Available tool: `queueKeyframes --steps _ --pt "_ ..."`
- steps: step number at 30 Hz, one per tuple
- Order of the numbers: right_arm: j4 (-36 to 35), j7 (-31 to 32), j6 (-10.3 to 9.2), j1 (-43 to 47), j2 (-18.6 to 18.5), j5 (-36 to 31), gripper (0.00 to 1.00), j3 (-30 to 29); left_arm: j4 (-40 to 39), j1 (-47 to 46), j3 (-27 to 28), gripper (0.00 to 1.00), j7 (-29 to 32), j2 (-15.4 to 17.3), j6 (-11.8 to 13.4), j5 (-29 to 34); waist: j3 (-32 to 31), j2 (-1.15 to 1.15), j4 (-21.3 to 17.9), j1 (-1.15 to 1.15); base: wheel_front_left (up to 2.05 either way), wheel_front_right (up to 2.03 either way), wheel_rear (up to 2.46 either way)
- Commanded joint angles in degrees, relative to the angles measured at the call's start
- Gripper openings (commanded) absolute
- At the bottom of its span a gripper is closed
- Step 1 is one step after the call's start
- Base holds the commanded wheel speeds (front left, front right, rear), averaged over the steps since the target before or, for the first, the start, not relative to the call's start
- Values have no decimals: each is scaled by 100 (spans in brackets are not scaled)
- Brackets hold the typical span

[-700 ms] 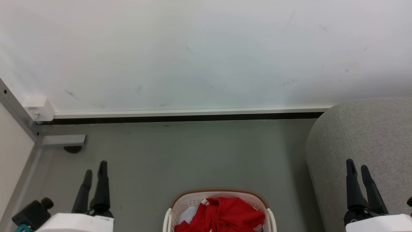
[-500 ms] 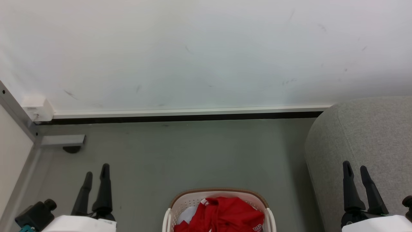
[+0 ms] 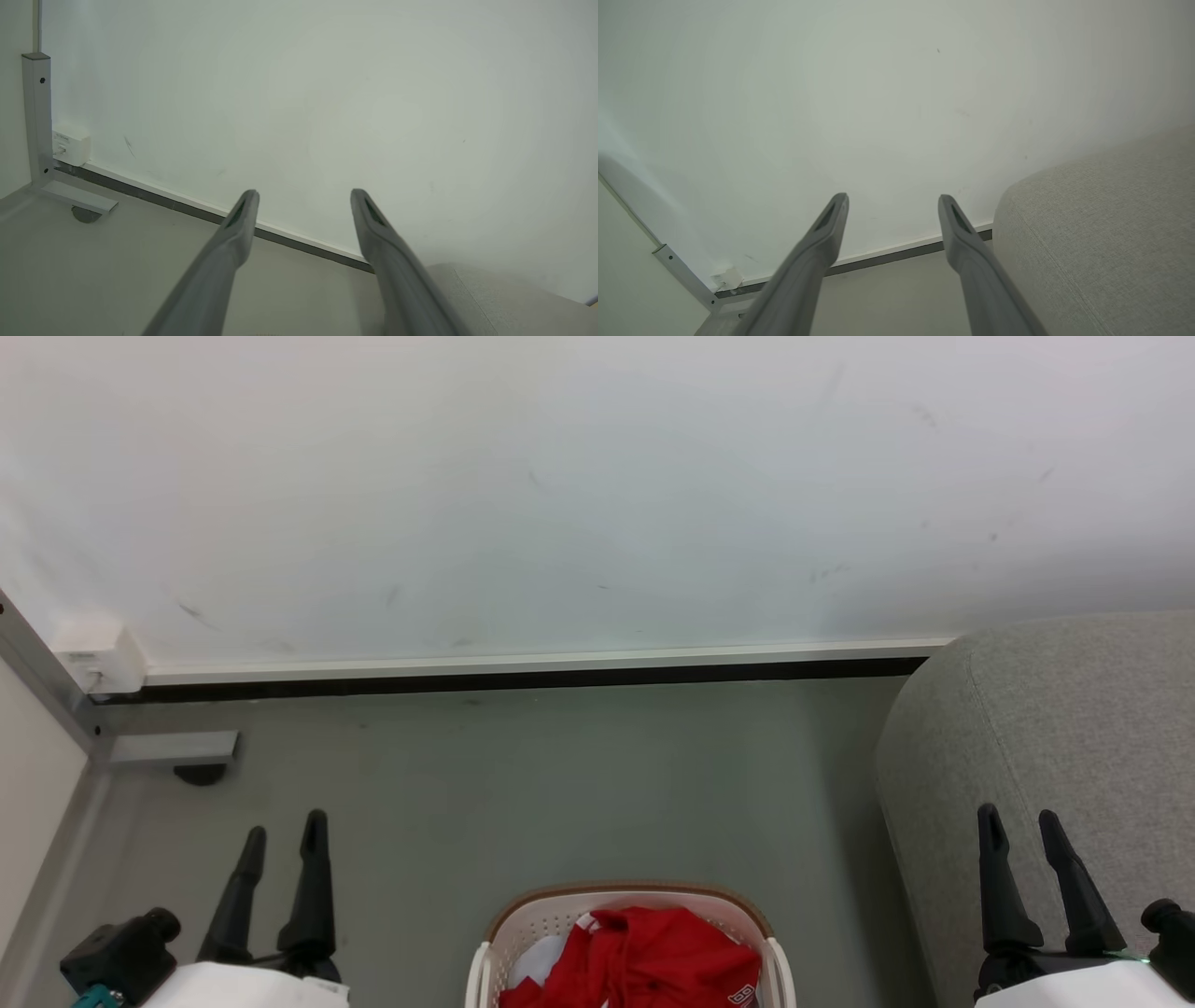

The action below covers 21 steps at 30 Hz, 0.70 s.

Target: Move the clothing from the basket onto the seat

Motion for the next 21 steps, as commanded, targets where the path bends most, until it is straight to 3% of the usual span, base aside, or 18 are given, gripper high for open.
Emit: queueKeyframes --steps 1,21 --pt "-37 -48 4 -121 -6 -169 100 -20 -86 3 -6 100 -64 77 -18 158 3 0 -7 0 0 0 0" --pt "-109 -195 4 -95 95 -1317 100 11 -67 27 -5 100 -329 92 -66 1141 30 0 -78 0 0 0 0"
